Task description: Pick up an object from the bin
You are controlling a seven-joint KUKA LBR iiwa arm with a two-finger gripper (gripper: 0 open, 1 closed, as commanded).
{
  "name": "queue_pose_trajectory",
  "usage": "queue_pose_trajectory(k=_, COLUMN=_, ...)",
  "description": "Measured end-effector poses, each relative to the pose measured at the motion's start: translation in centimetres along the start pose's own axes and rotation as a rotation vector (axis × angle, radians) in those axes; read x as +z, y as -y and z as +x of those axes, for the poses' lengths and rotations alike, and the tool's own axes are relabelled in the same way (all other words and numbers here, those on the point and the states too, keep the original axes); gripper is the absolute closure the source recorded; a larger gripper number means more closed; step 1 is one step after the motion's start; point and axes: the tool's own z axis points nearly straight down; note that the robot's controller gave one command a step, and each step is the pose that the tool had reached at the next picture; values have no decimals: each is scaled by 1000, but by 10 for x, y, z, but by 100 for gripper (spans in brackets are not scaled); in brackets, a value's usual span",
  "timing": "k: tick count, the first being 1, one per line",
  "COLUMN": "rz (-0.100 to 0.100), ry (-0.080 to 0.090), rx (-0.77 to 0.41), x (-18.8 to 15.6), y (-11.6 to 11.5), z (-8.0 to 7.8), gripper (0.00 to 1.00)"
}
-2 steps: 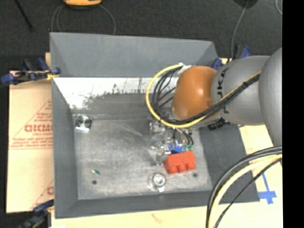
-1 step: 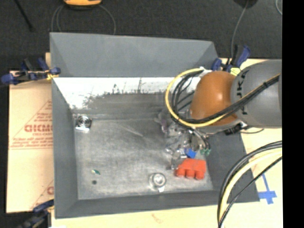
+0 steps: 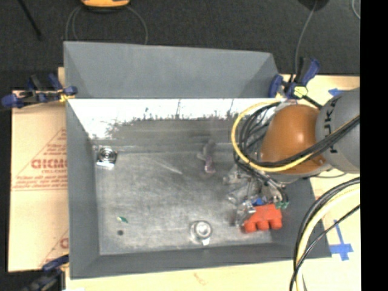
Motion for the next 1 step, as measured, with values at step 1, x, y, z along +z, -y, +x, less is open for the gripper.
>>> queue_pose_trajectory(k=1, rz=-6, ry=-13, rx=-162, x=-2, y=33, z=10, gripper=0)
